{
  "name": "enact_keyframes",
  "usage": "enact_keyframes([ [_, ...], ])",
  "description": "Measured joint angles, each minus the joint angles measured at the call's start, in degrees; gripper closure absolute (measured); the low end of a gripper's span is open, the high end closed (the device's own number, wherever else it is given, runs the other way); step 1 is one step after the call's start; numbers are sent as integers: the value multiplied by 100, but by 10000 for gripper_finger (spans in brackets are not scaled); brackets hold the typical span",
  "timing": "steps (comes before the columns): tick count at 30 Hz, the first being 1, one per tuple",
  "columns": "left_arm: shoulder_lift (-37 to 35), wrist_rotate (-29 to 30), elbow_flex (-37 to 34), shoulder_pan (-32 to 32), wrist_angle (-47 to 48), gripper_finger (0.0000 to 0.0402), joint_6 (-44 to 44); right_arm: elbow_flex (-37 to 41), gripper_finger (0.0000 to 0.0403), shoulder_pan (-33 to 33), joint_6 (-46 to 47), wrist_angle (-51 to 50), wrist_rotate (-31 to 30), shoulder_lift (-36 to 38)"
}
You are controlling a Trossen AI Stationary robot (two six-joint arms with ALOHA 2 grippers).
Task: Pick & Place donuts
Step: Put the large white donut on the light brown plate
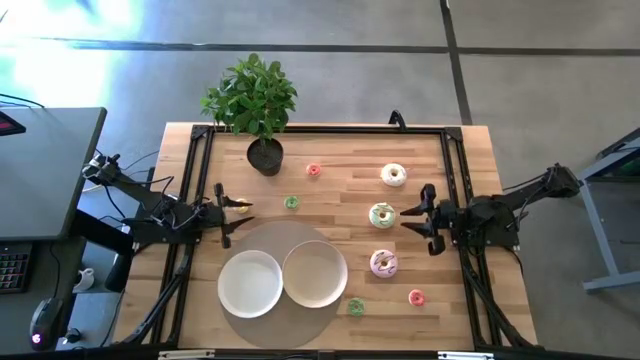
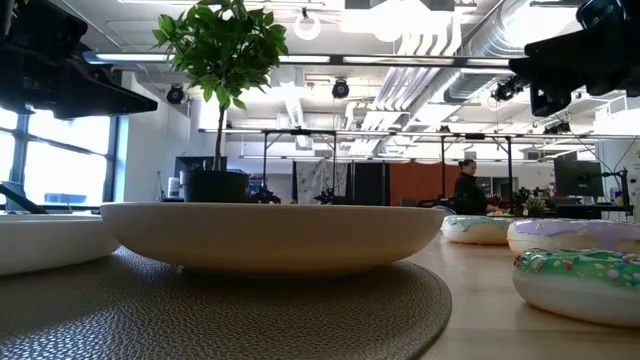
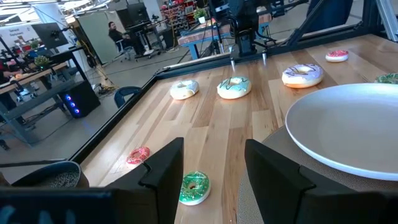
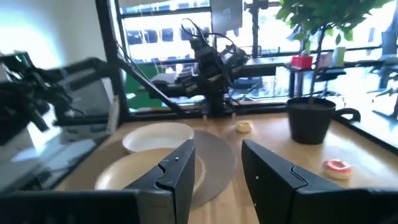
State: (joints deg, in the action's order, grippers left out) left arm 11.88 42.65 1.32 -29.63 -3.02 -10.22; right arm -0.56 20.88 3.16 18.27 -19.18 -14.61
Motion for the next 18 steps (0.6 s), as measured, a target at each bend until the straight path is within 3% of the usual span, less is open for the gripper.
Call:
enact_keyframes([
  [9,0,-5,0,0,-1,234,0,-1,274,0,-497,205,-161,0],
  [15,-2,-169,0,0,-72,234,-30,0,274,0,-1477,1531,-2242,-2],
  [18,-2,-409,0,-2,-74,234,57,0,274,-2,-1565,1963,-2819,-1],
])
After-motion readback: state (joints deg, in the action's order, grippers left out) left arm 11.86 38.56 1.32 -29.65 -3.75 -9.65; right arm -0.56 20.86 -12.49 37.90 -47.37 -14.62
